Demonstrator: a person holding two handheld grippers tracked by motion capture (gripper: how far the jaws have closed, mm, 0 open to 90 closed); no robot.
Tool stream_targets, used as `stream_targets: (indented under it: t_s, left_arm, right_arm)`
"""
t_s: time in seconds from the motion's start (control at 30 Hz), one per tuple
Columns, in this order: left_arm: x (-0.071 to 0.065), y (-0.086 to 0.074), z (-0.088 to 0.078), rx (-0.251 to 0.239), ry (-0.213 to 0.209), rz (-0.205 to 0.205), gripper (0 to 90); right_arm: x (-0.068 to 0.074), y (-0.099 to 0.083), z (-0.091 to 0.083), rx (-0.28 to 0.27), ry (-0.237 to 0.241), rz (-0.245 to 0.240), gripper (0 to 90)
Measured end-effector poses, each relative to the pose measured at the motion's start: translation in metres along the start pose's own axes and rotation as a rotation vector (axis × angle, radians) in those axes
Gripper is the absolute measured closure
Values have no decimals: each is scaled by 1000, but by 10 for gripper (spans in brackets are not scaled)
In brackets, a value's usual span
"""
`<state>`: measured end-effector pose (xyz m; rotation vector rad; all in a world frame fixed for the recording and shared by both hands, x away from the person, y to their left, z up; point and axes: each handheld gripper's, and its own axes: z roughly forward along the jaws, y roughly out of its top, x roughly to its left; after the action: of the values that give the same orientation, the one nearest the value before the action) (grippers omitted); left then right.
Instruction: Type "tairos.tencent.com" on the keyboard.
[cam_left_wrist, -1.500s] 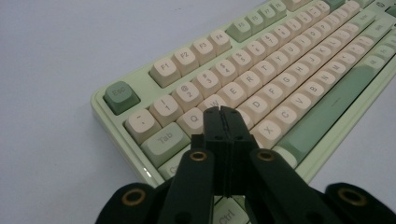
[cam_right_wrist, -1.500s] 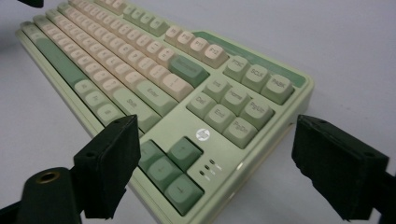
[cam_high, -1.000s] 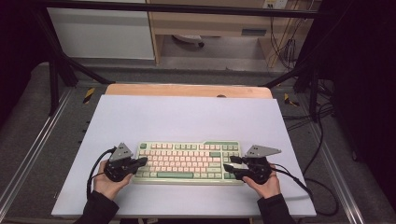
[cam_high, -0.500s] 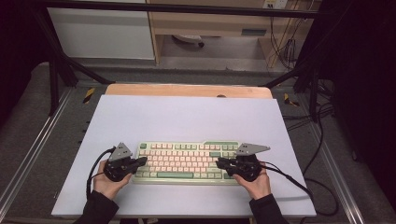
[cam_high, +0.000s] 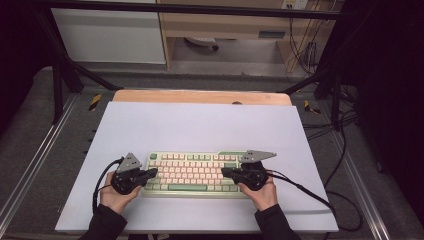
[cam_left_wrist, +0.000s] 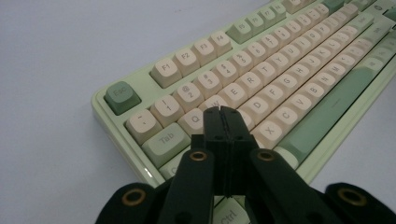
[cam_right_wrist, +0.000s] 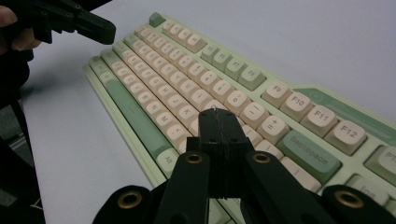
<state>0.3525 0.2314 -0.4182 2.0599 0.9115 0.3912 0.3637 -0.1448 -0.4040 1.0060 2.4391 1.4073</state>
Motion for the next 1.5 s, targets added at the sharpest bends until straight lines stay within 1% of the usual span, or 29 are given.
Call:
stream_targets:
  t_s: [0.13,0.27,0.33,0.47,0.53,0.57,0.7,0.77,0.97,1.23,1.5]
  left_arm:
    - [0,0,0,0,-1,1,900]
    - [0,0,0,0,-1,1,900]
    - [0,0,0,0,-1,1,900]
    - [0,0,0,0,-1,1,900]
    - [0,0,0,0,-1,2,900]
    - [0,0,0,0,-2,3,900]
    - [0,0,0,1,-1,1,900]
    - [0,0,0,1,-1,3,900]
    - [0,0,0,0,0,3,900]
    - [0,0,0,-1,0,2,900]
    - [0,0,0,-1,1,3,900]
  right_arm:
    - [2,3,9,5,1,10,900]
    - [6,7,18,11,1,10,900]
    - [7,9,23,11,9,16,900]
    - [12,12,33,26,6,8,900]
    - [12,13,38,26,10,15,900]
    - [13,14,40,34,2,10,900]
    - [16,16,49,40,3,-12,900]
    - [15,17,52,38,7,-2,900]
    - [16,18,64,54,-4,-14,900]
    - [14,18,73,72,-10,-4,900]
    - [13,15,78,83,-16,-19,900]
